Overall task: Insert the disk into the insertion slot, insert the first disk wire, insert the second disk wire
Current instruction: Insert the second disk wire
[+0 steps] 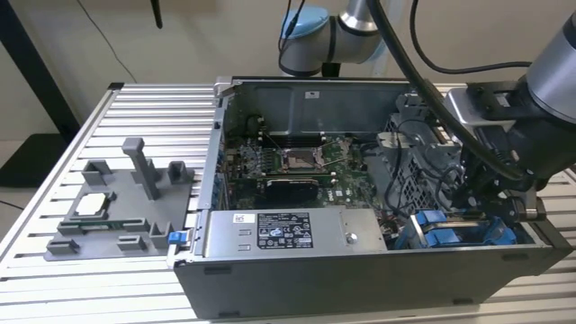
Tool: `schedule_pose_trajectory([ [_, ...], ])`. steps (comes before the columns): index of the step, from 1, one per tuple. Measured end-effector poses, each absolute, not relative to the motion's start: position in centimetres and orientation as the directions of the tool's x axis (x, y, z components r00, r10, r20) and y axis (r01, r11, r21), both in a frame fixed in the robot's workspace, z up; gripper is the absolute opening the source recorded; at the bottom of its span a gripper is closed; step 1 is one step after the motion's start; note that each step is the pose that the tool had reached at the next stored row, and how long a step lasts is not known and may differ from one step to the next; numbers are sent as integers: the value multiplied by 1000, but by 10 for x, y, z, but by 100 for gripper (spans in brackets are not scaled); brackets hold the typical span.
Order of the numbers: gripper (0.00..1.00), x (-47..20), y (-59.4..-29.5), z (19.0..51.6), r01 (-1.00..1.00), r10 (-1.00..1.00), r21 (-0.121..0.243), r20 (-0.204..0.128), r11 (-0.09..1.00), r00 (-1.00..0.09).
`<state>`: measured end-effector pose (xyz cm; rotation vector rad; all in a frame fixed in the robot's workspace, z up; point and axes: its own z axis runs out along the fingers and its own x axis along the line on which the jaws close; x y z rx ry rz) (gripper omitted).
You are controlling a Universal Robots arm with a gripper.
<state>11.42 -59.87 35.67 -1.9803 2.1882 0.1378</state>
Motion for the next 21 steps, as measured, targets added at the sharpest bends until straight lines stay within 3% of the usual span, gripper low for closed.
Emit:
schedule_pose_trajectory([
  [7, 0, 119, -596, 351, -992, -976, -69, -197, 104, -89],
  [14, 0, 120, -593, 346, -989, -979, -104, -185, 103, -82],
  [21, 0, 119, -593, 346, -989, -979, -106, -186, 103, -82],
])
